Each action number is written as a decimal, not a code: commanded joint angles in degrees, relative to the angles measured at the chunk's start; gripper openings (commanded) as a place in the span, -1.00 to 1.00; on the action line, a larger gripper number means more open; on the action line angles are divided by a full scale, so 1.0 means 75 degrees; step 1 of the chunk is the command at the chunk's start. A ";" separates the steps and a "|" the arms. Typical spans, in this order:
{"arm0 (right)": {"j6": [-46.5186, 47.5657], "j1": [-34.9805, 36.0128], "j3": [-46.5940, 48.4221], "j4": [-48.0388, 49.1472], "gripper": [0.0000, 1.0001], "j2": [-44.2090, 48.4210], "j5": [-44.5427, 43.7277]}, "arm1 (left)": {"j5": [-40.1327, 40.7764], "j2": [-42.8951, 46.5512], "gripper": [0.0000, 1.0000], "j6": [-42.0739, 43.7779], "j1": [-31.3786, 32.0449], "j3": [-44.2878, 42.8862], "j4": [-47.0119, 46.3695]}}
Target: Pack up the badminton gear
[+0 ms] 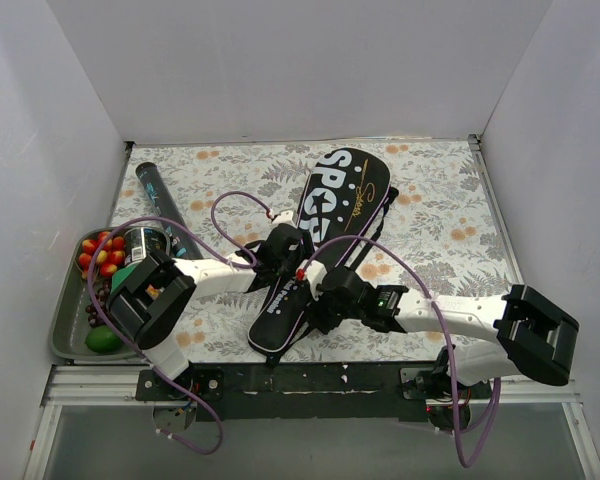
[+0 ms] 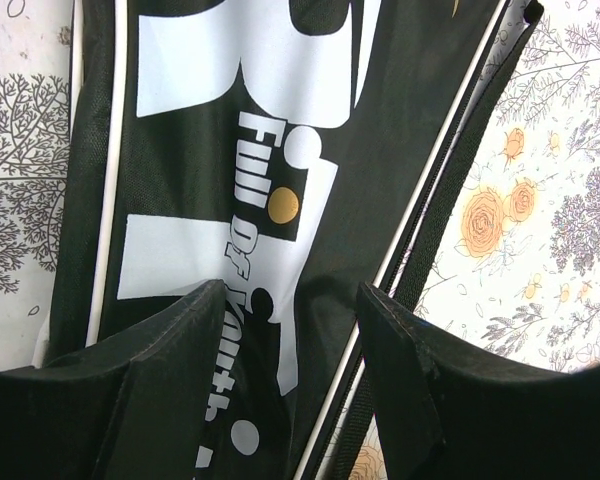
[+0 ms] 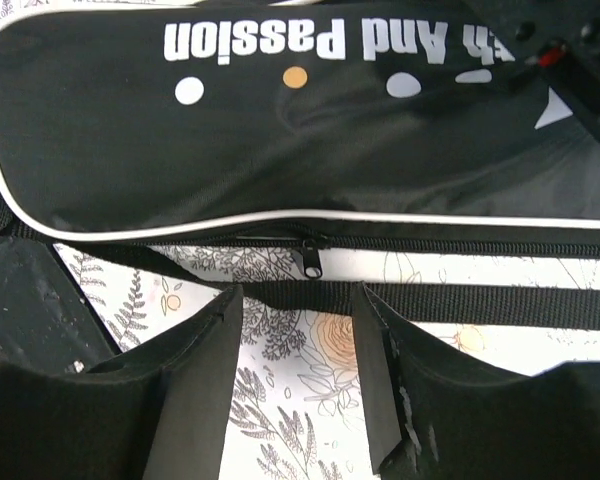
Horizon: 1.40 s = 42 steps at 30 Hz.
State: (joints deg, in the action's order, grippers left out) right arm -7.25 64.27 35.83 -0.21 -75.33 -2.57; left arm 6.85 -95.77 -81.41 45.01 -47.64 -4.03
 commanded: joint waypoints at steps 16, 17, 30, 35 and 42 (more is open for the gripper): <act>0.0134 0.0056 -0.0231 0.1094 0.06 -0.0444 -0.0349 | 0.0328 -0.0216 0.12 0.0424 -0.0037 0.0809 0.2284; 0.0122 0.0056 -0.0254 0.1094 0.06 -0.0456 -0.0419 | 0.0317 -0.0204 0.12 0.0424 -0.0037 0.0797 0.2284; 0.0017 0.0056 -0.0828 0.1773 0.03 -0.0643 -0.0337 | 0.0305 -0.0227 0.12 0.0436 -0.0025 0.0844 0.2296; -0.0088 0.0056 -0.0981 0.2054 -0.03 -0.0725 -0.0290 | 0.0305 -0.0251 0.12 0.0424 -0.0037 0.0867 0.2284; -0.0159 0.0161 -0.0981 0.2254 -0.10 -0.0889 -0.0291 | 0.0282 -0.0297 0.11 0.0389 -0.0025 0.0891 0.2260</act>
State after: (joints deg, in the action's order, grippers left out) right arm -7.70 64.64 29.02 14.59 -80.71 -4.78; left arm 8.82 -94.61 -79.42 44.66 -45.43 -2.11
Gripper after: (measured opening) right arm 0.468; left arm 0.556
